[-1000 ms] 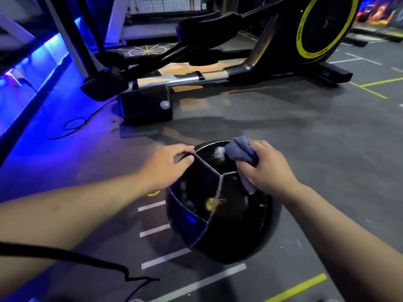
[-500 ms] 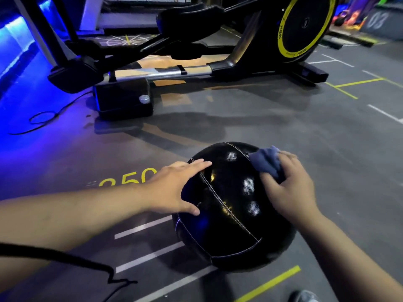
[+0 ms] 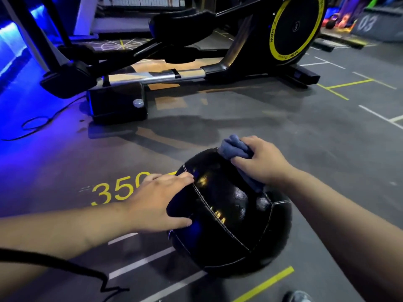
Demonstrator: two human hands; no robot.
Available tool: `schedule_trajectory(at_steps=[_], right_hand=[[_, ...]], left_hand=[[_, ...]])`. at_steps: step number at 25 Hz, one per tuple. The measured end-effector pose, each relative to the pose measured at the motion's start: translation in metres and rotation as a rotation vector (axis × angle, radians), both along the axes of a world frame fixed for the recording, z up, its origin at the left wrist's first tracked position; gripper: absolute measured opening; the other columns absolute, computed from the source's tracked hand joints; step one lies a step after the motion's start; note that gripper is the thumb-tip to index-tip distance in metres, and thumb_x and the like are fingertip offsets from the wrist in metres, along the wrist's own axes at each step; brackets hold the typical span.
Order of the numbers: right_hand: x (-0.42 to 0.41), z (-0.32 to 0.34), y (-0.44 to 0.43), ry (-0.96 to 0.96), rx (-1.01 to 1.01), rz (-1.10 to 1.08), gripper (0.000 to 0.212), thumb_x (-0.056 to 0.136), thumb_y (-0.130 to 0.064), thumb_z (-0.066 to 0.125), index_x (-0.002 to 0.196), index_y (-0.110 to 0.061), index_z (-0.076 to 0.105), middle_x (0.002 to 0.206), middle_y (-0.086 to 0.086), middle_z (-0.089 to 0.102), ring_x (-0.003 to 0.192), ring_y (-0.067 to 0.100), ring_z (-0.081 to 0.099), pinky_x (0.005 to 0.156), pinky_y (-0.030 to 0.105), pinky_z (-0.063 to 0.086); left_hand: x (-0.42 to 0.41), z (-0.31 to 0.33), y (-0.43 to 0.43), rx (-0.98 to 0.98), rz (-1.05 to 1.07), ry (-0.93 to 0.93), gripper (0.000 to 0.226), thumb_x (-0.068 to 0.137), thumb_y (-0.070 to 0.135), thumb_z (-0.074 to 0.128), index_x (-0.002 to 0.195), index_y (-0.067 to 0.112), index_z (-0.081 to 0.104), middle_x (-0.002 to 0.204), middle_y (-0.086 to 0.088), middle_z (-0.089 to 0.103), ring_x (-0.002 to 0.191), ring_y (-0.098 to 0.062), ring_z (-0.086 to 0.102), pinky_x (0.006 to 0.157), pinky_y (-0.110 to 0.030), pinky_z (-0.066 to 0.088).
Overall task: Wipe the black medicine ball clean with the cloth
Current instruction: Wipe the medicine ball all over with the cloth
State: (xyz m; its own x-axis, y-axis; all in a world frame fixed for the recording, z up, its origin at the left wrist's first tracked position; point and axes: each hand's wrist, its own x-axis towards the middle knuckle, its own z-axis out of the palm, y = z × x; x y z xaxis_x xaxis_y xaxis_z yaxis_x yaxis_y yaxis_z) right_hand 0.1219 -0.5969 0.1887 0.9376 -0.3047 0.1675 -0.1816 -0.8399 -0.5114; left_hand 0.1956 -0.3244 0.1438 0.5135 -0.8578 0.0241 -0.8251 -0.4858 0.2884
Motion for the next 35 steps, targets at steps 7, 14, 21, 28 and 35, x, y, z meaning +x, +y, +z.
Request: schedule_trajectory(at_steps=[7,14,21,28,35], right_hand=[[-0.098,0.000,0.031,-0.055,-0.340,0.235,0.028,0.076,-0.038,0.062,0.093,-0.015,0.063,0.102,0.004,0.060,0.094,0.030,0.058,0.081,0.039,0.047],[-0.156,-0.007,0.034,0.001,-0.458,0.514,0.048,0.083,-0.037,0.059,0.127,-0.020,0.061,0.139,0.012,0.054,0.131,0.030,0.049,0.110,0.044,0.037],[-0.043,0.008,0.033,0.213,-0.187,0.114,0.020,0.078,-0.039,0.058,0.085,-0.020,0.057,0.096,0.001,0.059,0.092,0.031,0.061,0.078,0.035,0.047],[-0.158,-0.001,0.032,0.008,-0.496,0.512,0.044,0.080,-0.036,0.061,0.122,-0.023,0.064,0.137,0.007,0.057,0.126,0.029,0.054,0.109,0.040,0.039],[-0.198,0.003,-0.011,-0.084,-0.419,0.343,0.035,0.085,-0.044,0.053,0.102,-0.018,0.068,0.112,0.004,0.060,0.106,0.022,0.059,0.100,0.023,0.040]], left_hand=[[0.001,0.008,0.002,-0.131,0.101,0.182,0.084,0.058,0.083,0.062,0.132,0.046,0.050,0.138,0.035,0.044,0.137,0.010,0.029,0.119,-0.047,0.018],[-0.035,-0.003,-0.009,0.140,0.065,0.536,0.145,0.044,0.072,0.082,0.152,0.039,-0.009,0.159,0.020,-0.010,0.146,0.001,-0.001,0.119,-0.022,0.010],[-0.042,0.003,-0.027,0.051,0.083,0.428,0.136,0.050,0.072,0.080,0.154,0.031,0.003,0.162,0.013,0.008,0.147,-0.007,0.015,0.116,-0.021,0.019],[-0.074,-0.005,-0.041,0.051,0.105,0.312,0.138,0.036,0.088,0.064,0.150,0.040,0.002,0.161,0.019,0.002,0.147,-0.007,0.017,0.118,-0.050,0.018],[-0.061,-0.006,-0.036,-0.243,0.072,0.396,0.063,0.068,0.075,0.049,0.112,0.033,0.062,0.114,0.018,0.061,0.104,-0.003,0.058,0.096,-0.032,0.045]])
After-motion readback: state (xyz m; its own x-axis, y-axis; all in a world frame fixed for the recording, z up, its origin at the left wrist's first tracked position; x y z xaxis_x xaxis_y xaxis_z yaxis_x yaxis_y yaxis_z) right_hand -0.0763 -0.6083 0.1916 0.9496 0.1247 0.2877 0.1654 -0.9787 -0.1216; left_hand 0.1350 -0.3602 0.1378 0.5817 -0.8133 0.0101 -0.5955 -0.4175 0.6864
